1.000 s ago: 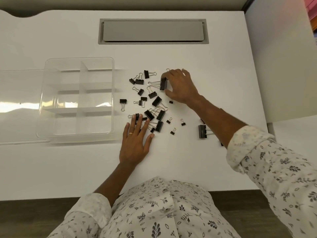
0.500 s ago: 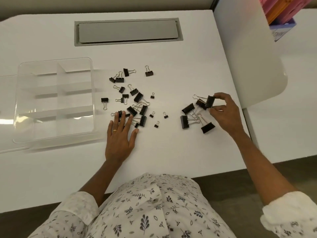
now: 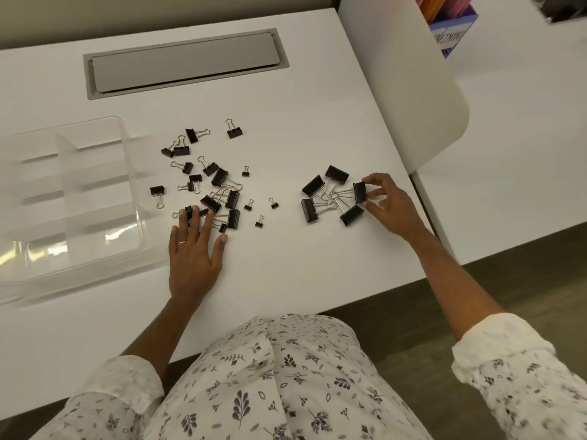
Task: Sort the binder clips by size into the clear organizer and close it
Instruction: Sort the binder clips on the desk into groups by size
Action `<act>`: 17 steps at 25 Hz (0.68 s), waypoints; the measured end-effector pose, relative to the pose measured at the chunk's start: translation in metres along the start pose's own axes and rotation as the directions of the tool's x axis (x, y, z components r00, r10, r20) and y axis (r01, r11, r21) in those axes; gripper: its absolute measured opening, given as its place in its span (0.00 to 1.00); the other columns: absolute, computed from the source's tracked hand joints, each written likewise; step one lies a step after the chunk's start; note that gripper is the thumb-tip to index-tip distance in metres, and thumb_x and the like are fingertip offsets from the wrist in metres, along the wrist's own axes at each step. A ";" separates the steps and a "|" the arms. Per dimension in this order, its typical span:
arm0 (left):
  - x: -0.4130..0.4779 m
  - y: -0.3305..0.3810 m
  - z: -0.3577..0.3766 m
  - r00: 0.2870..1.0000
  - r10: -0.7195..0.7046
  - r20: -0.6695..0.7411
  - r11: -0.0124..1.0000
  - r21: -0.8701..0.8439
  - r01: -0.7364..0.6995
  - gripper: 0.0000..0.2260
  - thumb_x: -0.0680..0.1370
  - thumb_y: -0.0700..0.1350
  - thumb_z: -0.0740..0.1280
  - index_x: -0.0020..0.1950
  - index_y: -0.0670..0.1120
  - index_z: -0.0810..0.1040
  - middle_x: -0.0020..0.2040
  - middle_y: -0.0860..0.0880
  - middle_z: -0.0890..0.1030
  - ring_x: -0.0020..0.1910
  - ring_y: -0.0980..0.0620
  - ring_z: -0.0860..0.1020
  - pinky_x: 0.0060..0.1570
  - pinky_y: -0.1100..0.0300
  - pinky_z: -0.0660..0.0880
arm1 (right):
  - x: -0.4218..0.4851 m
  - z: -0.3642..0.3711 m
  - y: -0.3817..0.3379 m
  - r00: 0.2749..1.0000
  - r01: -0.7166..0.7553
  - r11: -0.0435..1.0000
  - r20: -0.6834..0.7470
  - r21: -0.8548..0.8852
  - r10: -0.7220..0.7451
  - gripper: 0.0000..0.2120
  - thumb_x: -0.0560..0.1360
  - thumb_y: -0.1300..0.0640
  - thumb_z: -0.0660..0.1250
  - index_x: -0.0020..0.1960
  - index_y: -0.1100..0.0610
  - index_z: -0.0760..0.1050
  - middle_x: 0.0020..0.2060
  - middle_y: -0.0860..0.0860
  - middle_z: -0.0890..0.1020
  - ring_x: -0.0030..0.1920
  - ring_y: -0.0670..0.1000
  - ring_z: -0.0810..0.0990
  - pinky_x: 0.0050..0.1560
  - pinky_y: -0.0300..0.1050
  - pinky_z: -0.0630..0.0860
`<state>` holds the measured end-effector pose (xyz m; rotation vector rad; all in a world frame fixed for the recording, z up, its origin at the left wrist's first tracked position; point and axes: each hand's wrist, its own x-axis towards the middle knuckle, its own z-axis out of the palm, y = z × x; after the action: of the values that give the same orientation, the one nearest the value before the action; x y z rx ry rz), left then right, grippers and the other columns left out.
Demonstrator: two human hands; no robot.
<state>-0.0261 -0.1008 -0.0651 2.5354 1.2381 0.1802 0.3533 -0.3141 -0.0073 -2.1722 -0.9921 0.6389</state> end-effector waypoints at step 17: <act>-0.005 -0.002 -0.001 0.990 0.033 -0.135 0.960 -0.271 -0.069 0.16 0.85 0.49 0.60 0.73 0.49 0.74 0.82 0.48 0.61 0.83 0.51 0.51 0.80 0.46 0.57 | -0.013 0.098 -0.089 0.938 0.336 0.939 -0.071 -0.072 -0.341 0.18 0.77 0.66 0.65 0.64 0.52 0.76 0.69 0.46 0.74 0.69 0.47 0.70 0.66 0.29 0.62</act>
<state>-0.0311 -0.1038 -0.0644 2.3448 1.1067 0.5005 0.2400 -0.2450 -0.0054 -1.9909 -1.3147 0.3575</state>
